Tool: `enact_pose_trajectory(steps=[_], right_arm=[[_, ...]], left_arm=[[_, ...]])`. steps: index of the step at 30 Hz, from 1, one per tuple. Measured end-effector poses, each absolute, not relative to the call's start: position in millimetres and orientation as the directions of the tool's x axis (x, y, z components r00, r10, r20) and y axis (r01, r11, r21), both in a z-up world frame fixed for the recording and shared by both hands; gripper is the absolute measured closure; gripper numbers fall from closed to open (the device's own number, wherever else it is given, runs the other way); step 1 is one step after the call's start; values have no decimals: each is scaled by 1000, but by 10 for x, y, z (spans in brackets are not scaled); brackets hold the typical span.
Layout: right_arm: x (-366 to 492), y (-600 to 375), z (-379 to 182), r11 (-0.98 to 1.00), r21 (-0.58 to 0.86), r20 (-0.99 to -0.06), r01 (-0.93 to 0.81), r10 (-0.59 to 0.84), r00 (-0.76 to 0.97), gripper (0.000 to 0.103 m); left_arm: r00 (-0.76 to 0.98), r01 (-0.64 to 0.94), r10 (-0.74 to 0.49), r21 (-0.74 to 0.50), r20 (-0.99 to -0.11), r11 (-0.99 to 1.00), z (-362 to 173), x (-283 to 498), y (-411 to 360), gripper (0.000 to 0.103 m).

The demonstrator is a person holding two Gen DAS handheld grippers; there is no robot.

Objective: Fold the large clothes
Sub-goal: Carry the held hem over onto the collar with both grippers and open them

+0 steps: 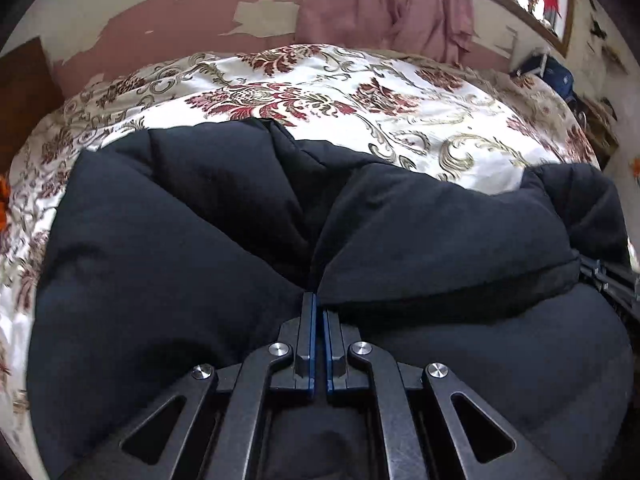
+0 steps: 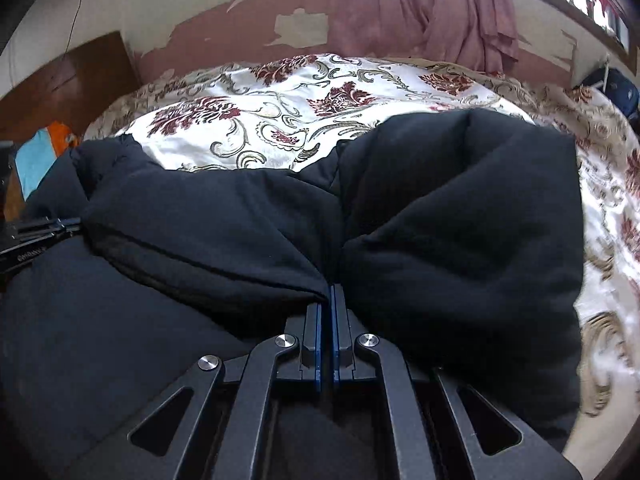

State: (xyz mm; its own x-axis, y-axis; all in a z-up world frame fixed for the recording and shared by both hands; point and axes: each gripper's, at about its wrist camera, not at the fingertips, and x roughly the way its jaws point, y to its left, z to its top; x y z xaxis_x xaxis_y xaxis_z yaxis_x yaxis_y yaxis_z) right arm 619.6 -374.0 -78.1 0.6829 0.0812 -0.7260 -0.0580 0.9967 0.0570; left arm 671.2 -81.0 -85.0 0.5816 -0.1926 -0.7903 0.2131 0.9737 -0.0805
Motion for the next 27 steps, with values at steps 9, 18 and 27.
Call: enact_pose_trajectory(steps=[9, 18, 27], right_arm=[[6155, -3677, -879, 998, 42, -695, -43, 60, 716, 100], [6123, -3701, -889, 998, 47, -678, -48, 67, 732, 100], [6006, -3709, -789, 994, 79, -641, -79, 111, 759, 100]], left_arm=[[638, 248, -300, -180, -709, 952, -549, 6463, -654, 97], [714, 357, -363, -135, -598, 924, -81, 6285, -981, 97], [569, 350, -315, -123, -759, 929, -824, 6726, -1258, 98]])
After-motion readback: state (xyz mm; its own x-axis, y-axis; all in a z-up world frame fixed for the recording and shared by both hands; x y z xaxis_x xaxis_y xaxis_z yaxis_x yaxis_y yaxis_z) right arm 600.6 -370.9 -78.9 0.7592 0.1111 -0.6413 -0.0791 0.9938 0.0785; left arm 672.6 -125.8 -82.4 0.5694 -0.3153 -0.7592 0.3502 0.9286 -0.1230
